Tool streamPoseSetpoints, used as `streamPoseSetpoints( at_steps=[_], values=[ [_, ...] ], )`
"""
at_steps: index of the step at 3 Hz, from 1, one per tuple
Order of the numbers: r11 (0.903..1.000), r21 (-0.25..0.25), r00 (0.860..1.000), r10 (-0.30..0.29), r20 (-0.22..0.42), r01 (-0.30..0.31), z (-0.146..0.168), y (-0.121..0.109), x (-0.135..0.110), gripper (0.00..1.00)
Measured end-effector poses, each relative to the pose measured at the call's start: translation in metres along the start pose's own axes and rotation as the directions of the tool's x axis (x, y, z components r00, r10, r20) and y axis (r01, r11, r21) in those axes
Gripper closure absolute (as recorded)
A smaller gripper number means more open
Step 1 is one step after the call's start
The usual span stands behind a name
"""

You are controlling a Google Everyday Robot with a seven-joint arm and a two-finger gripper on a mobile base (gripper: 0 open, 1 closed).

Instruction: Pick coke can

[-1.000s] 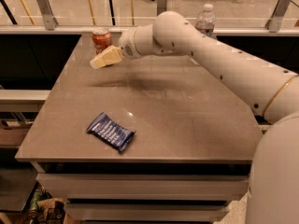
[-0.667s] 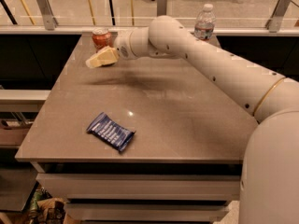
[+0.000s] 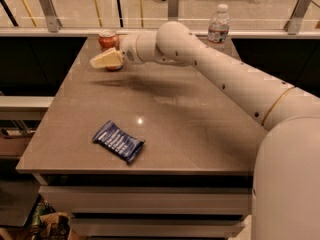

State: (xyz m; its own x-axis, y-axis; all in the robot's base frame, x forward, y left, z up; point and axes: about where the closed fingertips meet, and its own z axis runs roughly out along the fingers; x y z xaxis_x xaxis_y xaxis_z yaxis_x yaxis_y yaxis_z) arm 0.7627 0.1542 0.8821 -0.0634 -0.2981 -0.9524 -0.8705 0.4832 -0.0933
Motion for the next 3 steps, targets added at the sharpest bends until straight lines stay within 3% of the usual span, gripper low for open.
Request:
streamPoseSetpoints(
  at_steps=[3],
  values=[
    [0.9999, -0.012, 1.000, 0.000, -0.001, 0.000, 0.0064, 0.0060, 0.0004, 0.88]
  ],
)
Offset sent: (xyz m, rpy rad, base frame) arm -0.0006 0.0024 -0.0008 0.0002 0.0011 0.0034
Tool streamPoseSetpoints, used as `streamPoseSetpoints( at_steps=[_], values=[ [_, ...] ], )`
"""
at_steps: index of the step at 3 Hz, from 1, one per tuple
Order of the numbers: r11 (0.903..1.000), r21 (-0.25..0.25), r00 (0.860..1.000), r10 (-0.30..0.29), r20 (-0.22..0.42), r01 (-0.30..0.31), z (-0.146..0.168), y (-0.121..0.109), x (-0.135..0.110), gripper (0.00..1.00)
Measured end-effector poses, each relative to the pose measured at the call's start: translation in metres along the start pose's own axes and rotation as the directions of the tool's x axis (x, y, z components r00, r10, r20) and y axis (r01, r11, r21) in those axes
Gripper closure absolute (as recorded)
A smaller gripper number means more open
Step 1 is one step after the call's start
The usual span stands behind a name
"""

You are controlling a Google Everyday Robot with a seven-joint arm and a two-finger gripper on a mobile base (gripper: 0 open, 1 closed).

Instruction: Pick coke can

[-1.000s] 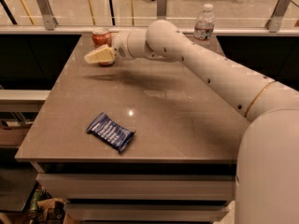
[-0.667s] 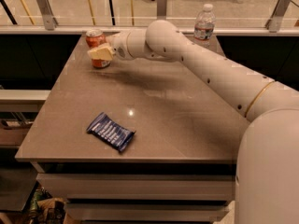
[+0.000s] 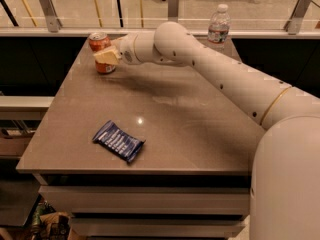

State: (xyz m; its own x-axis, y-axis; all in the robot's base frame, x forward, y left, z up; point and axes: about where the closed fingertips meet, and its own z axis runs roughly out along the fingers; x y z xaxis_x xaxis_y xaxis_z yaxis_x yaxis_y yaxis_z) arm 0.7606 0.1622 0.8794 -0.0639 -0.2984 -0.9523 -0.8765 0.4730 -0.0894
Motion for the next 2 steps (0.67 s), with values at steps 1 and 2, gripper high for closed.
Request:
streamPoseSetpoints(
  at_steps=[1, 2],
  values=[
    [1.0000, -0.003, 1.000, 0.000, 0.000, 0.000, 0.0017, 0.0016, 0.0001, 1.00],
    [1.0000, -0.003, 1.000, 0.000, 0.000, 0.000, 0.0018, 0.0017, 0.0001, 1.00]
  ],
)
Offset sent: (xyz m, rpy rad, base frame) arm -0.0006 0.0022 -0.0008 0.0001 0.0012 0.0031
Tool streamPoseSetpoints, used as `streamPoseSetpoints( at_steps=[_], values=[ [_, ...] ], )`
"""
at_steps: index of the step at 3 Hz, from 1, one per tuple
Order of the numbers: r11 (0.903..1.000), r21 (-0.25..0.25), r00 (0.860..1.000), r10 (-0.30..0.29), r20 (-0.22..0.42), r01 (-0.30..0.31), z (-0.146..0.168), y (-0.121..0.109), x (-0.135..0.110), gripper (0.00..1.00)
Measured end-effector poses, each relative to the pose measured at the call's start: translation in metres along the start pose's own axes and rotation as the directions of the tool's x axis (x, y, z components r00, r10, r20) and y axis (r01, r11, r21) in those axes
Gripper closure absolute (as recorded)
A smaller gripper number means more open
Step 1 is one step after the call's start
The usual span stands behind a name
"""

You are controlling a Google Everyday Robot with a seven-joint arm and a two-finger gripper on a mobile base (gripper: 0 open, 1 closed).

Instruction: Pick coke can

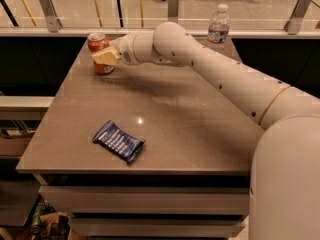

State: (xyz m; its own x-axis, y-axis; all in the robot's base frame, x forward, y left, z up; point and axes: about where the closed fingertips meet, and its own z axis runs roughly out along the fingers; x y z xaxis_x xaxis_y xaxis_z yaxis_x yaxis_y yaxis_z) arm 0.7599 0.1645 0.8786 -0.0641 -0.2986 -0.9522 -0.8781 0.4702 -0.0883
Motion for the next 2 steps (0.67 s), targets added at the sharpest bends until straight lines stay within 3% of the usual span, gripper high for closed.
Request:
streamPoseSetpoints(
  at_steps=[1, 2],
  values=[
    [0.9994, -0.032, 1.000, -0.014, 0.011, 0.015, -0.006, 0.004, -0.011, 1.00],
    [0.9960, -0.072, 0.998, -0.051, 0.034, 0.054, -0.027, 0.013, -0.039, 1.00]
  ],
)
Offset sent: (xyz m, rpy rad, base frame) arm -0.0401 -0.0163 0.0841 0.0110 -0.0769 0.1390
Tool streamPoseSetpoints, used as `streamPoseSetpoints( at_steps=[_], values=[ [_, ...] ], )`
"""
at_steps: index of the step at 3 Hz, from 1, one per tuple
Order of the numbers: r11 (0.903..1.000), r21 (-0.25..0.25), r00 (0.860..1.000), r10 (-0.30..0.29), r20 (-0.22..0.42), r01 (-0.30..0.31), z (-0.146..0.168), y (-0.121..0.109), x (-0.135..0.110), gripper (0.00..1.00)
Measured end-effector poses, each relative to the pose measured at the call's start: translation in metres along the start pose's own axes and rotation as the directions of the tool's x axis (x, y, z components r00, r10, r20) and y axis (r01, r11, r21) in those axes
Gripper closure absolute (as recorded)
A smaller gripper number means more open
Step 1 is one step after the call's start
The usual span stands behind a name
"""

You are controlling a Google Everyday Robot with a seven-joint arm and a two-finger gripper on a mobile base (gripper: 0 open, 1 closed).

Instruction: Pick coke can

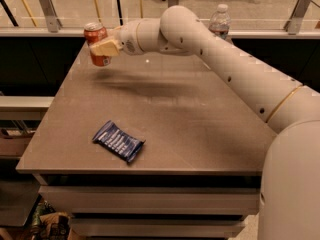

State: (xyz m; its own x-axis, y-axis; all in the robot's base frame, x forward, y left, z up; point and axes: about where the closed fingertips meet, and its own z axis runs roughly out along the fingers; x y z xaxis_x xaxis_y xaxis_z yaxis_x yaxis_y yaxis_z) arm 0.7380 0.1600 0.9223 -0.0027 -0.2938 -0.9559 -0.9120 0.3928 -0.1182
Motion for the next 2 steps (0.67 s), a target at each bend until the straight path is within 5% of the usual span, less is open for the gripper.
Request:
streamPoseSetpoints(
  at_steps=[2],
  values=[
    [0.9959, -0.028, 0.996, -0.086, 0.011, 0.086, -0.035, 0.015, -0.053, 1.00]
  ],
)
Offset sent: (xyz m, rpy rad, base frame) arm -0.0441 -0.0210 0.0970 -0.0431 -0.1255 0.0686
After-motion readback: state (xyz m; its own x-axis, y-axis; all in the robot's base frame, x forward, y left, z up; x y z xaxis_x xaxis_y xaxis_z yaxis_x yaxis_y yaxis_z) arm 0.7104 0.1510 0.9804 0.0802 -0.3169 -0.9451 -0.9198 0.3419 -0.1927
